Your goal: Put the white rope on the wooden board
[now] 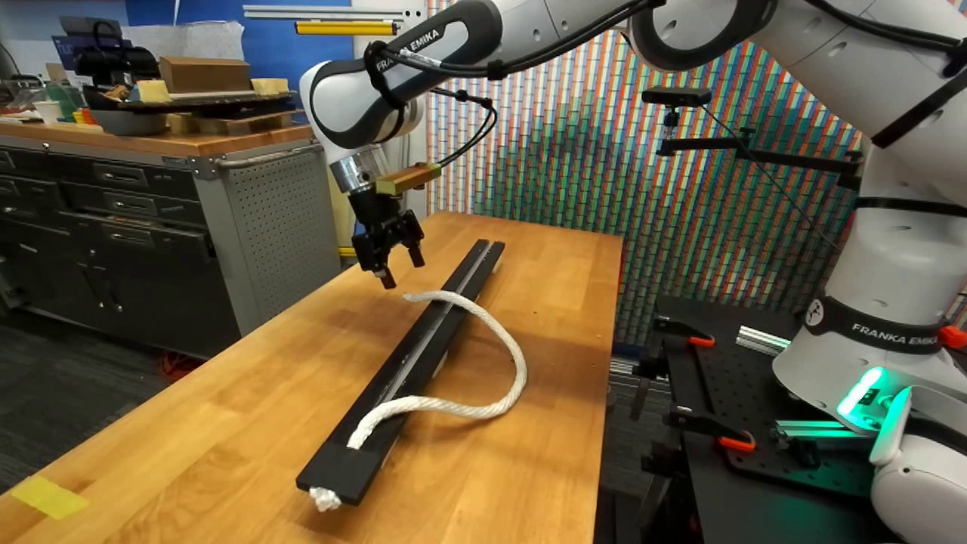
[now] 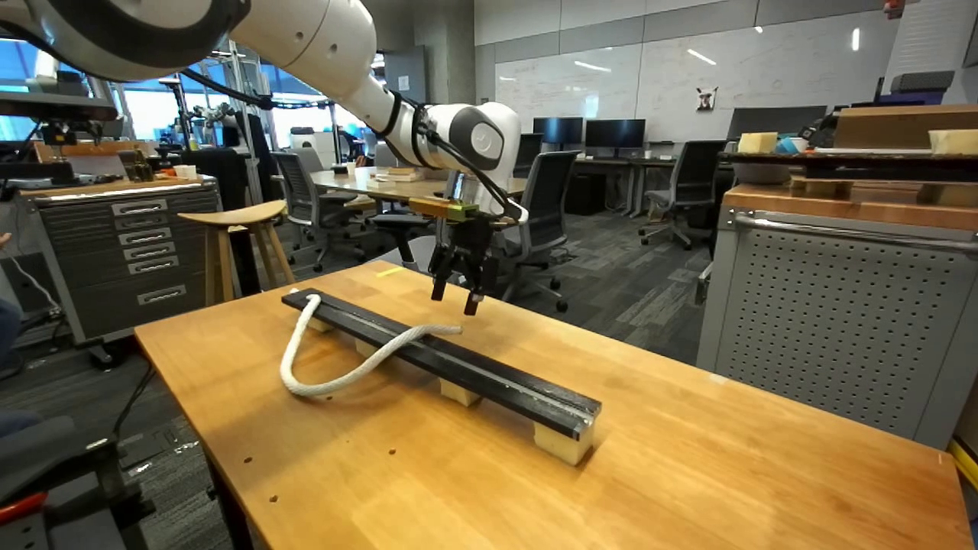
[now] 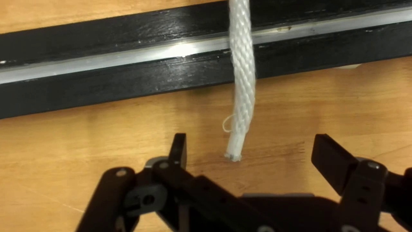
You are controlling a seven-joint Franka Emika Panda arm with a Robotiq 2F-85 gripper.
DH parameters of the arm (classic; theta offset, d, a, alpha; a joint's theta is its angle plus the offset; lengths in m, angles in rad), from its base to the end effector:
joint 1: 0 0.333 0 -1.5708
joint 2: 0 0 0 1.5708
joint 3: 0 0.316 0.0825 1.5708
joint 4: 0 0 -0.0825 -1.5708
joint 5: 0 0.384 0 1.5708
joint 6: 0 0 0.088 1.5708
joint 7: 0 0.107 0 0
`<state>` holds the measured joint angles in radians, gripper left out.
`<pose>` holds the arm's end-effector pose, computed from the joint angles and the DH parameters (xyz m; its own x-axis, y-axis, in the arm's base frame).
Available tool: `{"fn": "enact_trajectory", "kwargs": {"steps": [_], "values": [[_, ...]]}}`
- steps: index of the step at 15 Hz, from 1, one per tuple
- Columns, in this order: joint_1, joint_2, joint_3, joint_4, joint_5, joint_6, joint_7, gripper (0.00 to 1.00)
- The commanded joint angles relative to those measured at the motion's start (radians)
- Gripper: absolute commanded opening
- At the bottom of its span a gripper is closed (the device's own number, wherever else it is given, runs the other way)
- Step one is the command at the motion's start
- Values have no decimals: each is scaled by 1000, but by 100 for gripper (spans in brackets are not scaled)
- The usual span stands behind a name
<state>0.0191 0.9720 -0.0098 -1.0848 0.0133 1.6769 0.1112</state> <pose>0.7276 0.0101 0.2046 0.9238 -0.1028 -0.3689 -0.0957 -0.9947 0.0375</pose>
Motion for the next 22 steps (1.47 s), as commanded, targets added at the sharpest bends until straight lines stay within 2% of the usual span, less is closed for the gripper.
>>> {"fn": "enact_trajectory", "kwargs": {"steps": [1,4,6,15,16,22], "values": [[-25,15,-6,-15,15,11,5,100],[-41,24,-4,-34,19,16,1,100],[-50,25,3,-37,28,7,-7,73],[-31,20,11,-40,27,0,-8,5],[-30,20,11,-40,26,0,-8,0],[-32,5,-6,-49,39,3,63,3]]}}
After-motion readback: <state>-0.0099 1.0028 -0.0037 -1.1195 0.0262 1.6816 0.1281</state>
